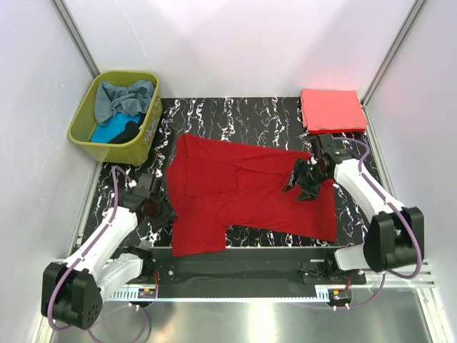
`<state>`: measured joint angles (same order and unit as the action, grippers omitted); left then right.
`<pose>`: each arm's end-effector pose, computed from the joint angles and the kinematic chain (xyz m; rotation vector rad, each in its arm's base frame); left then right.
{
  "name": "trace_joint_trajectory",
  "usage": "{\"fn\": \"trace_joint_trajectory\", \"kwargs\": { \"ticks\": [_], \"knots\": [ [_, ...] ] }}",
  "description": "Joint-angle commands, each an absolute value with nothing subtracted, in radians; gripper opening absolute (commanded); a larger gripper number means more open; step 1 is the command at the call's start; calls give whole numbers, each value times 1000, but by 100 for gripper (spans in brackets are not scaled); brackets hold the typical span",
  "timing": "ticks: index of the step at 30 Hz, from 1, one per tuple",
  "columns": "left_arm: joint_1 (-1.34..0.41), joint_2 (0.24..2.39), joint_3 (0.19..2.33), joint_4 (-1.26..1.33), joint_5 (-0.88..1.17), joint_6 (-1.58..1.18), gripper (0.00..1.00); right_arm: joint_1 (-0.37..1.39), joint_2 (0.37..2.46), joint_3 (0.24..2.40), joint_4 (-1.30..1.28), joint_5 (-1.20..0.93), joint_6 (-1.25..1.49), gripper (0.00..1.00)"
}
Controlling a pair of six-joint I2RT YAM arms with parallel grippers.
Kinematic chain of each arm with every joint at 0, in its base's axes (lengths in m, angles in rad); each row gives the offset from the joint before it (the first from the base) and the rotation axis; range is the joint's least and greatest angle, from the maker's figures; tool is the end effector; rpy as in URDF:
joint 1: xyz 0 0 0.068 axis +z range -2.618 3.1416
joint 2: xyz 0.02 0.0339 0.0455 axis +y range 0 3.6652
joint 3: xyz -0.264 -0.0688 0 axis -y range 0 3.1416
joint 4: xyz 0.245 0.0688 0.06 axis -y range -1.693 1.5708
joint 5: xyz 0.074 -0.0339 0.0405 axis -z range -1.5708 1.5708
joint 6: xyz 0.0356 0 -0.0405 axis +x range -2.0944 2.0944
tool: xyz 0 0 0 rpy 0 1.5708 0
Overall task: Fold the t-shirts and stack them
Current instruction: Fold the tshirt
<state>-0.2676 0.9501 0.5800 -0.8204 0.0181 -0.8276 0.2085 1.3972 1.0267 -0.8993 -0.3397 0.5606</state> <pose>0.1515 -0.0422 0.1938 -0.7720 2.7024 -0.3034 0.2484 0.0647 0.2380 0.4373 2.8927 0.6313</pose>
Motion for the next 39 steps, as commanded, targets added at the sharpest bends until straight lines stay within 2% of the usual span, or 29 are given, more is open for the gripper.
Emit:
{"fn": "trace_joint_trajectory", "kwargs": {
  "ticks": [1,7,13,16,19,24,27,31,39],
  "knots": [
    [-270,946,504,-804,23,-936,46,202,1309,1017,-842,-348,632,64],
    [-287,953,402,-747,100,-1015,41,202,1285,1023,-842,-360,653,65],
    [-321,971,402,-727,65,-1026,41,201,1287,1019,-844,-356,650,66],
    [-322,980,411,-727,37,-1020,33,190,1292,1020,-856,-341,658,66],
    [-325,976,408,-732,46,-1023,17,147,1305,1011,-885,-339,684,66],
    [-328,956,432,-738,69,-993,0,46,1296,942,-989,-287,758,59],
    [-330,942,457,-739,78,-960,0,-26,1267,893,-1063,-227,776,51],
    [-330,930,540,-738,81,-925,0,-58,1269,848,-1129,-140,790,47],
    [-331,928,690,-718,80,-827,0,-80,1308,845,-1089,-38,888,47]
  ]
}}
